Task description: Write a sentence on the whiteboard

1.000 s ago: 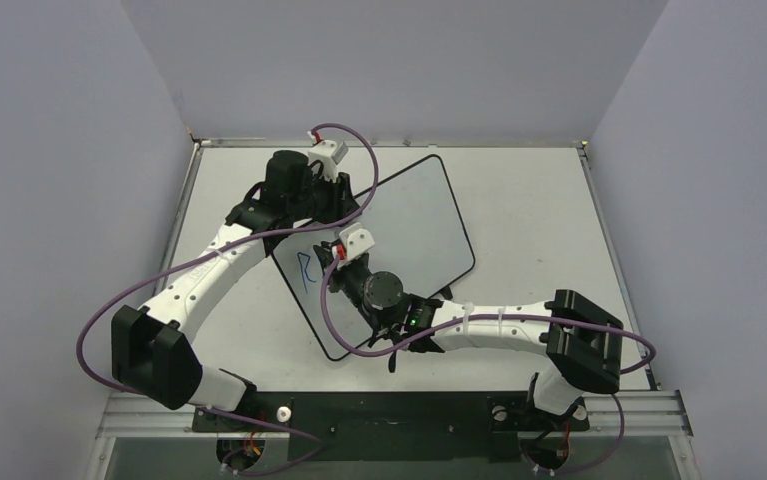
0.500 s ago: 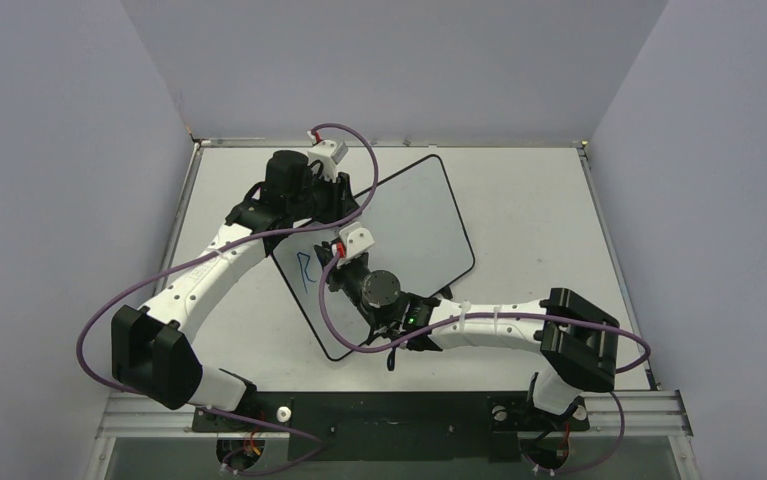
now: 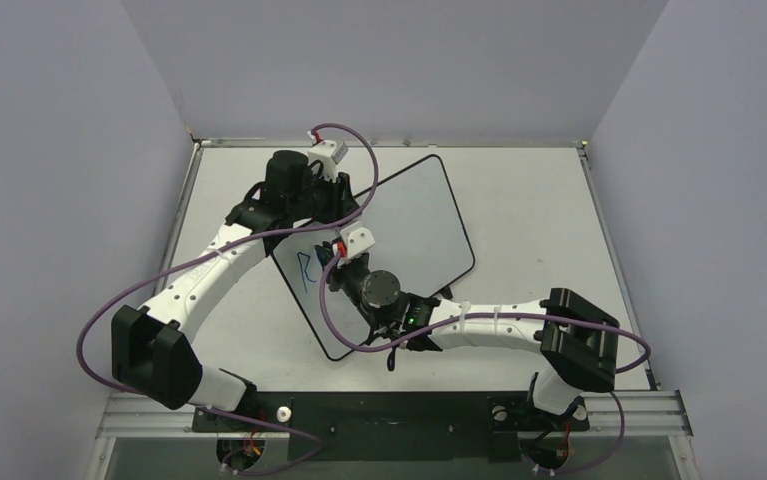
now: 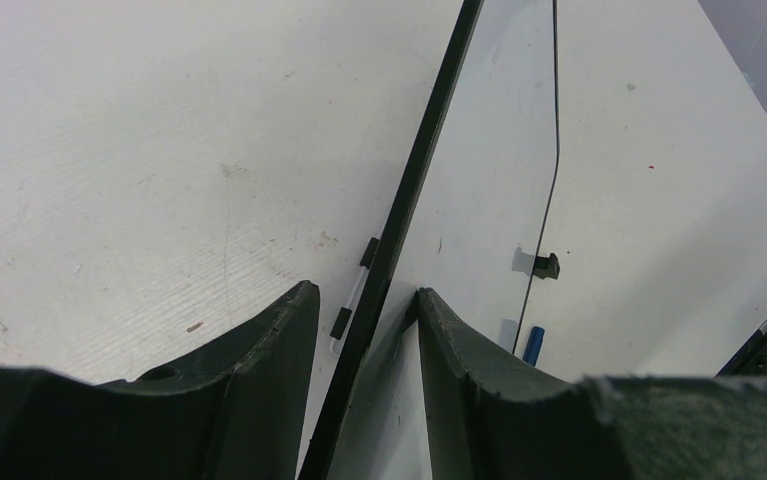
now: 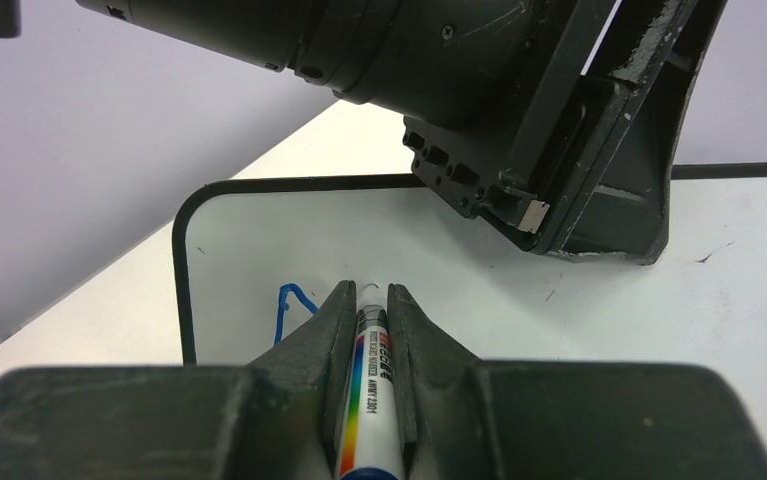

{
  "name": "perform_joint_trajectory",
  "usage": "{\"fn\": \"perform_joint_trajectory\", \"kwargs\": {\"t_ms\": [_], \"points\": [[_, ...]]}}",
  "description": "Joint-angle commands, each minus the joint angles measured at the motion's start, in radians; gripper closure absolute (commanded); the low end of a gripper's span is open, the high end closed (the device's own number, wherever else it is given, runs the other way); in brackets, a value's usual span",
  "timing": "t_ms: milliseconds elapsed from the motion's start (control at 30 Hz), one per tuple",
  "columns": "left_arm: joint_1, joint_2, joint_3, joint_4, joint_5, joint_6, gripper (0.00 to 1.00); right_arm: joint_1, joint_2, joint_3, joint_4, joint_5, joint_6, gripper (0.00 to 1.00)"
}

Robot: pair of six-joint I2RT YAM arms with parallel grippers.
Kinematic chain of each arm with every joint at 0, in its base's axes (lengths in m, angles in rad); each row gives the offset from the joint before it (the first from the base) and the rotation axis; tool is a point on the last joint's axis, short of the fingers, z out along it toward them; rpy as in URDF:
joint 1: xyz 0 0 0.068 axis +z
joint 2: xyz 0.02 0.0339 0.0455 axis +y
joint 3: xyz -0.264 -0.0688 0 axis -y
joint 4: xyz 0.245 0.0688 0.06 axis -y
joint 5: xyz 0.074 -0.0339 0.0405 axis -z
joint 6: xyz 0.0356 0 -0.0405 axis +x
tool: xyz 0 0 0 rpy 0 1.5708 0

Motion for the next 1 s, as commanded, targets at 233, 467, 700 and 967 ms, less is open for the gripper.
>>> {"fn": "perform_joint_trajectory", "kwargs": {"t_ms": [233, 467, 700, 967], "points": [[0.003, -0.045, 0.028, 0.084, -0.044, 0.016, 1.00, -0.004, -0.045, 0.003, -0.069, 0.037, 0.006, 1.00], [0.003, -0.047, 0.026, 0.084, -0.046, 0.016, 1.00, 0.013, -0.089, 0.001, -0.082, 0.024, 0.002, 1.00], [0.003, -0.049, 0.027, 0.085, -0.044, 0.016, 1.00, 0.029, -0.166, -0.013, -0.094, 0.019, 0.016, 1.00], [0.003, -0.069, 0.018, 0.092, -0.047, 0.012, 1.00, 0.041, -0.185, -0.085, -0.085, 0.077, 0.066, 1.00]]}}
